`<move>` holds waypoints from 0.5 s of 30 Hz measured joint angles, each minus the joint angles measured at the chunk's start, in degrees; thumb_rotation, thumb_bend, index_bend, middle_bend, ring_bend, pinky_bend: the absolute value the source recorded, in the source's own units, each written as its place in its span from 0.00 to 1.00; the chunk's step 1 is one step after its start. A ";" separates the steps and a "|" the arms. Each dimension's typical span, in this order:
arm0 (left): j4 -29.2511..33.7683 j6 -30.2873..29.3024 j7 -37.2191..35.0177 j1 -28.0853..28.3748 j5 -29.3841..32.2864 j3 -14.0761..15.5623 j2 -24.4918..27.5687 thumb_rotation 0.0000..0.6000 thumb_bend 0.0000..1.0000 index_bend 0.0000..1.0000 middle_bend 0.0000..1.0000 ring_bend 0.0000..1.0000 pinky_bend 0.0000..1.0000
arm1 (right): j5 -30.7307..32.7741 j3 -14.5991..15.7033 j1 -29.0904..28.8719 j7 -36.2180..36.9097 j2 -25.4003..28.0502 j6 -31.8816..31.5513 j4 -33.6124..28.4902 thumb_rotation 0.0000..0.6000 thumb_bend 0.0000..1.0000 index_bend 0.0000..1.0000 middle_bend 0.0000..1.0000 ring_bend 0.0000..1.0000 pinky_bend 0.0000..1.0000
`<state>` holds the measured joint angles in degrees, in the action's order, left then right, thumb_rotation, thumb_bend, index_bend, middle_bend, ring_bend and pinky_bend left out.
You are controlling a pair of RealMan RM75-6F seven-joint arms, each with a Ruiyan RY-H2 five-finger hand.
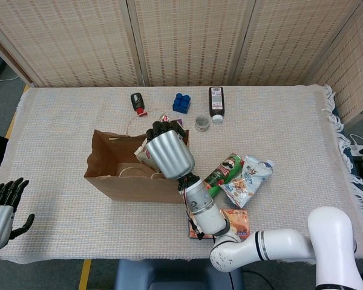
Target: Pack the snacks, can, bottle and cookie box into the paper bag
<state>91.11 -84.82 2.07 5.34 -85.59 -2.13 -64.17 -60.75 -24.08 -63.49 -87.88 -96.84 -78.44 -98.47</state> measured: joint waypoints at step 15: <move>0.39 -0.09 1.11 -0.02 0.24 -0.15 -0.21 1.00 0.36 0.04 0.00 0.00 0.00 | -0.10 1.64 1.20 0.49 6.13 -3.10 -5.84 1.00 0.12 0.00 0.00 0.00 0.15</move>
<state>91.50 -84.91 3.19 5.32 -85.36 -2.28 -64.38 -60.84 -22.45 -62.29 -87.39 -90.71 -81.54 -104.31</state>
